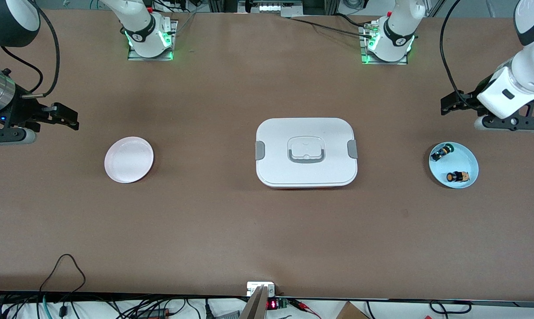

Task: Transfer orange switch to right arm and place
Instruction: 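Move the left gripper down toward the orange switch in the blue dish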

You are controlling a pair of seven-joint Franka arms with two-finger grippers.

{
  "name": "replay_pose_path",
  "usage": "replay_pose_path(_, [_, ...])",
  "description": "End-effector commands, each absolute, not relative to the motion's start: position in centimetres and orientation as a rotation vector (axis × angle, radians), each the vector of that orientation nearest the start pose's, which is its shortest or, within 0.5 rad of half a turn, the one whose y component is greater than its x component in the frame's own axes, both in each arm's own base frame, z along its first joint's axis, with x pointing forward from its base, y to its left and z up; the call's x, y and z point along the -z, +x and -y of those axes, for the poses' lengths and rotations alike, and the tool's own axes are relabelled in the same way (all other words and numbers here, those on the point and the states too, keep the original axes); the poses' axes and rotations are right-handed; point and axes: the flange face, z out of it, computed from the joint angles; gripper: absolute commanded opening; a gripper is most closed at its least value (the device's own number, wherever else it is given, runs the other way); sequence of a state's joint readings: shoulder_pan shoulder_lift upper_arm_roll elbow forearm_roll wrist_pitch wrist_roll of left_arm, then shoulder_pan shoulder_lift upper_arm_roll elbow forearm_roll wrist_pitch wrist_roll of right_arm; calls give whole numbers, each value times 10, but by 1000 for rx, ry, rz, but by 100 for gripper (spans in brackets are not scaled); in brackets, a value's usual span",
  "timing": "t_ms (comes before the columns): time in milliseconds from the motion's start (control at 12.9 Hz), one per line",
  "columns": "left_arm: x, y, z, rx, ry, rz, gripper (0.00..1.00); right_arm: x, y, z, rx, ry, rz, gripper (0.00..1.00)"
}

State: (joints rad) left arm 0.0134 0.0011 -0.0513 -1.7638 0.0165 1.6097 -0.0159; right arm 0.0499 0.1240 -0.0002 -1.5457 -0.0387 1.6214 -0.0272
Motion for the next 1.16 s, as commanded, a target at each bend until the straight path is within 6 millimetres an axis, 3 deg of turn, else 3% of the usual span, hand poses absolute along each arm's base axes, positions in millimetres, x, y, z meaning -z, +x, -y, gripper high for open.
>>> replay_pose_path(0, [-520,568,7,-311,-3114,5,100,-572,594,-29,-78,-3177,150,100])
replay_pose_path(155, [-500,574,-20,-359,-3110,60,100,-572,594,-29,-80,-3177,151,100])
replay_pose_path(310, [-461,584,-75,-426,-3113,175,100,-572,594,-28,-78,-3179,148,100])
replay_pose_path(465, [-418,592,-119,-419,-3121,121,100,-572,594,-28,-75,-3179,148,100])
replay_pose_path(620, [-378,599,-137,-426,-3108,121,100,-571,594,-28,-78,-3179,148,100])
replay_pose_path(930, [-322,622,-144,-232,-3087,46,100,-571,594,-27,-78,-3180,149,100])
replay_pose_path(1085, [-294,619,-163,-237,-3094,36,100,-570,594,-27,-80,-3180,146,100])
